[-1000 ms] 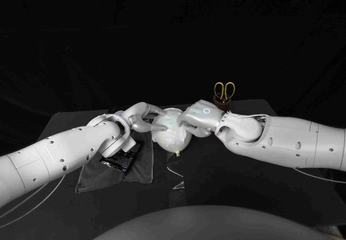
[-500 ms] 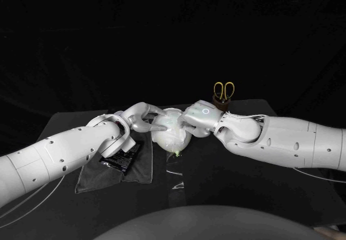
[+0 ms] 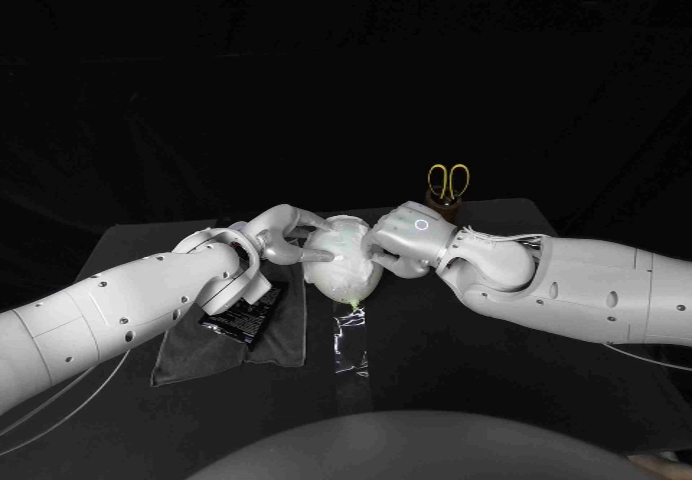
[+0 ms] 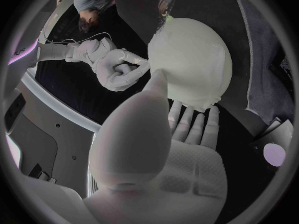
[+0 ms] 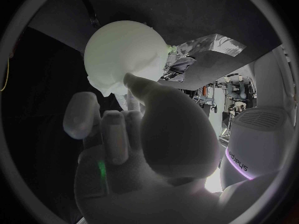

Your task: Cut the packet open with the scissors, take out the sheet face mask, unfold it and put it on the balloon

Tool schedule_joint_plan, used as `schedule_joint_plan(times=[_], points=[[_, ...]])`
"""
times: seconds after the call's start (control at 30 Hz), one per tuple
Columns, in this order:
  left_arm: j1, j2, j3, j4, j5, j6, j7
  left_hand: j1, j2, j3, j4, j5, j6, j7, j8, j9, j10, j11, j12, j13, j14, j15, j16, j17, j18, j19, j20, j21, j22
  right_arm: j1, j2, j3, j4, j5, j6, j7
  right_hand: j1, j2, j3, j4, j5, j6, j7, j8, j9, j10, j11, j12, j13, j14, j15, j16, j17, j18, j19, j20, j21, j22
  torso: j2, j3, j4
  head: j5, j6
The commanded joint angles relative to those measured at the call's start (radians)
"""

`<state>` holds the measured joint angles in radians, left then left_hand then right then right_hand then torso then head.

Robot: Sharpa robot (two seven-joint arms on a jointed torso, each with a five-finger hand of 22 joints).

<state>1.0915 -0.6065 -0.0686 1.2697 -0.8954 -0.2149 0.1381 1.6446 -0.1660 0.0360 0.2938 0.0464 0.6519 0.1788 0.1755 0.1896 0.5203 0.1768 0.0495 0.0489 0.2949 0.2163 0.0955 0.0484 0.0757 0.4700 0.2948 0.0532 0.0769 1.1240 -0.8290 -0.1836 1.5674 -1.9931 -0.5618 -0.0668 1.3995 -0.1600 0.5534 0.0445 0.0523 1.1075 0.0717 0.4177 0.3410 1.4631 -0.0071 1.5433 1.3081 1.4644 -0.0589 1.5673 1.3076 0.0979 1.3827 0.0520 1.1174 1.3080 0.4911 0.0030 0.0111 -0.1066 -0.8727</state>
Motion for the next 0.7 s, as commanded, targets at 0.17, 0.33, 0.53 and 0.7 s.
schedule_joint_plan(times=[0.17, 0.33, 0.53, 0.7], points=[[-0.001, 0.001, -0.001, 0.000, 0.003, 0.016, -0.004, 0.000, 0.006, 0.007, -0.001, 0.002, 0.006, 0.030, 0.002, 0.001, -0.004, -0.002, -0.003, -0.001, 0.001, -0.003, -0.005, 0.000, -0.014, -0.006, -0.002, 0.000, -0.001, -0.001, -0.044, 0.000, 0.029, -0.020, -0.002, -0.031, -0.011, 0.001, 0.001, 0.006, -0.004, 0.001, -0.007, 0.007, 0.005, 0.090, -0.008, 0.006, 0.244, 0.106, -0.002, 0.003, 0.263, -0.015, 0.007, 0.000, 0.006, 0.154, -0.001, -0.0002, -0.0005, 0.000, 0.000], [-0.001, 0.001, -0.001, -0.001, 0.003, 0.016, -0.003, 0.000, 0.006, 0.007, -0.001, 0.002, 0.006, 0.030, 0.002, 0.001, -0.004, -0.002, -0.003, -0.001, 0.001, -0.003, -0.005, 0.000, -0.014, -0.006, -0.002, 0.000, -0.001, -0.001, -0.076, 0.000, 0.041, -0.024, 0.002, -0.042, -0.012, 0.001, 0.000, 0.006, -0.004, 0.002, -0.008, 0.009, 0.007, 0.092, -0.009, 0.008, 0.246, 0.106, -0.003, 0.003, 0.263, -0.015, 0.008, 0.000, 0.008, 0.154, -0.001, -0.0003, -0.0006, 0.000, 0.000], [-0.001, 0.000, -0.001, -0.001, 0.003, 0.016, -0.003, 0.000, 0.008, 0.009, -0.001, 0.002, 0.006, 0.030, 0.002, 0.002, -0.004, -0.002, -0.003, -0.001, 0.002, -0.002, -0.006, 0.000, -0.014, -0.005, -0.002, 0.001, -0.002, -0.001, -0.104, 0.000, 0.055, -0.026, -0.004, -0.049, -0.014, 0.000, 0.000, 0.006, -0.004, 0.002, -0.009, 0.011, 0.010, 0.093, -0.010, 0.010, 0.248, 0.106, -0.004, 0.003, 0.263, -0.016, 0.009, -0.001, 0.012, 0.155, 0.000, -0.0003, -0.0006, -0.003, 0.000], [-0.001, 0.001, -0.002, -0.001, 0.003, 0.016, -0.003, 0.000, 0.008, 0.009, -0.001, 0.002, 0.006, 0.030, 0.002, 0.002, -0.004, -0.002, -0.003, -0.001, 0.002, -0.002, -0.006, 0.000, -0.014, -0.005, -0.002, 0.001, -0.002, -0.001, -0.103, 0.000, 0.061, 0.008, -0.062, -0.026, -0.021, -0.003, -0.002, 0.009, -0.004, -0.011, -0.009, 0.010, 0.014, 0.091, -0.011, 0.007, 0.245, 0.106, -0.006, 0.003, 0.263, -0.015, 0.008, -0.003, 0.009, 0.154, 0.000, 0.0003, 0.0003, -0.003, 0.000]])
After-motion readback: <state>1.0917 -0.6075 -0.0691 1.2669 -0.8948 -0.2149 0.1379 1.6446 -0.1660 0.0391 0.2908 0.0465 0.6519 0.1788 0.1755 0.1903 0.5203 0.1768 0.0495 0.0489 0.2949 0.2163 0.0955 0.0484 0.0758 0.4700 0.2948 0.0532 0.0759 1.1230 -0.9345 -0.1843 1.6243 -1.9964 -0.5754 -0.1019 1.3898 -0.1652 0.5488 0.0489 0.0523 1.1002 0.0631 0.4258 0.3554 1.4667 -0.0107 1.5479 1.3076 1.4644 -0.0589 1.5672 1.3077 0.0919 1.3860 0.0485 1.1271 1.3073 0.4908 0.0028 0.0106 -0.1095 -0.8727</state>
